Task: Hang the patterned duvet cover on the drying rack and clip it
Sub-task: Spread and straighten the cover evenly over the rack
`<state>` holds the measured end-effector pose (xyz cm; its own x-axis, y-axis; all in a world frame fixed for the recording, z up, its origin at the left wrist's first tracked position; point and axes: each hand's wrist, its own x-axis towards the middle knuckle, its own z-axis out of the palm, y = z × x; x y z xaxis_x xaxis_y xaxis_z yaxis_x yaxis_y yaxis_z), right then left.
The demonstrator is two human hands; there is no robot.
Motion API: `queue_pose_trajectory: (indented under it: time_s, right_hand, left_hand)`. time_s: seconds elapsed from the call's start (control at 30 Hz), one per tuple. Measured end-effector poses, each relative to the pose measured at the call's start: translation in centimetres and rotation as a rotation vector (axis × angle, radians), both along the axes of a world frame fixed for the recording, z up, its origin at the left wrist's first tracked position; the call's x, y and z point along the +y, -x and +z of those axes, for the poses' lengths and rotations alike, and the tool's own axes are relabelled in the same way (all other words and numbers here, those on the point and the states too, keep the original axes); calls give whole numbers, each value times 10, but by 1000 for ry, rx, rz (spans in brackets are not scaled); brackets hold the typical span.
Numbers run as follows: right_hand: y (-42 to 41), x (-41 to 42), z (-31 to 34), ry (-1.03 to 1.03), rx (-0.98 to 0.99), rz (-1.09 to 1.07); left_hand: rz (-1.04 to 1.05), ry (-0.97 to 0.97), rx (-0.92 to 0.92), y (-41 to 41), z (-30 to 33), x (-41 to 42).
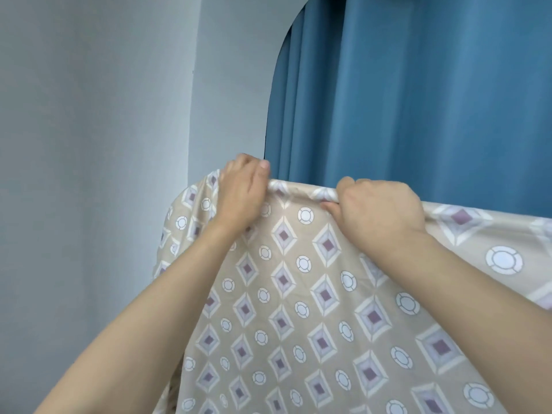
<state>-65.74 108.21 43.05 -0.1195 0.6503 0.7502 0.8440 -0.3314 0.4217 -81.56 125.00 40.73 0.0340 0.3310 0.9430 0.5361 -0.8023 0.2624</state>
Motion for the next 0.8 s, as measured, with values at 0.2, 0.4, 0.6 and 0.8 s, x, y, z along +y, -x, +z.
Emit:
queue_pose_trajectory:
  time_s: [0.2, 0.4, 0.6, 0.8]
  right_hand:
    - [-1, -4, 0, 9, -10, 11]
    - [-6, -34, 19, 192, 149, 32]
    - [-61, -85, 46, 470, 635, -42]
    - [-95, -130, 59, 653, 1130, -57]
  left_hand:
    - [194, 98, -105, 27, -1, 33]
    - [163, 44, -188, 22, -6, 30]
    - [185, -199, -16, -17, 15, -21]
    - [-272, -13, 691, -94, 57, -139]
